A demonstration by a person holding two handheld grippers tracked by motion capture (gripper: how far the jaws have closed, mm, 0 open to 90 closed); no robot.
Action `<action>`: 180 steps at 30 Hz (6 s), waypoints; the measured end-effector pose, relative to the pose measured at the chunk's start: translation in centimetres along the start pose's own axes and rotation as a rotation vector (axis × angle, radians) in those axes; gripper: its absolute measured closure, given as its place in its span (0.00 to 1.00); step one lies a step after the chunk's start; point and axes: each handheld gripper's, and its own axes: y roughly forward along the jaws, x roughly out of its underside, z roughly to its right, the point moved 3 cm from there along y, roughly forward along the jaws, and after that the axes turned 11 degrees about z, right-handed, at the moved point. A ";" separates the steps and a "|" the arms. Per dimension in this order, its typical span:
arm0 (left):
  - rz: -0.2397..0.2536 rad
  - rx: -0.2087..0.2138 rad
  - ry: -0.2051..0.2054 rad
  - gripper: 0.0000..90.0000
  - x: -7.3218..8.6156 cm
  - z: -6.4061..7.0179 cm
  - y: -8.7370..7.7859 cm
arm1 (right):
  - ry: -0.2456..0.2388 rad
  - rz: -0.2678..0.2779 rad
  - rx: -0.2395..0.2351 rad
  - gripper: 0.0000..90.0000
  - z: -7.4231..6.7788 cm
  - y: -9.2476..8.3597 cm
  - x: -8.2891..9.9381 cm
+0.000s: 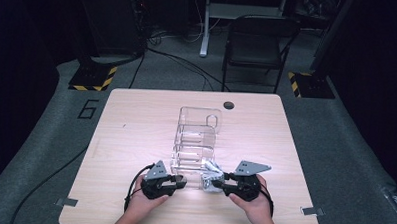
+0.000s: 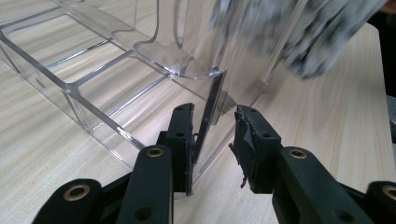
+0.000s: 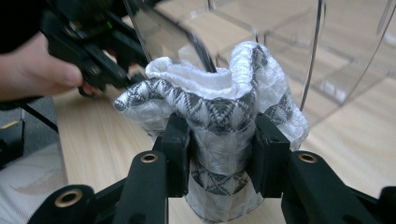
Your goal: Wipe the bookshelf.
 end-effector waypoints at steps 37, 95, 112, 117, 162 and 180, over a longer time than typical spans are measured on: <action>-0.025 0.003 0.002 0.81 0.0 1.4 0.4 | 0.050 0.079 0.029 0.69 0.6 -1.6 -0.6; -0.042 0.049 0.027 0.73 0.0 3.6 1.5 | 0.051 -0.066 0.118 0.78 -1.8 0.2 3.9; 0.001 -0.017 -0.026 0.59 -1.1 3.4 -2.8 | 0.014 -0.047 0.126 0.74 -1.6 0.6 5.4; 0.005 -0.024 -0.023 0.60 -2.1 3.3 -3.8 | 0.046 -0.058 0.121 0.69 -1.2 0.6 5.8; -0.005 -0.101 0.114 0.78 -10.8 -2.2 -1.2 | 0.083 -0.038 0.116 0.73 -1.1 0.6 6.4; 0.003 -0.095 0.129 0.90 -10.2 -1.1 0.1 | 0.089 -0.014 0.129 0.79 -1.0 0.4 6.3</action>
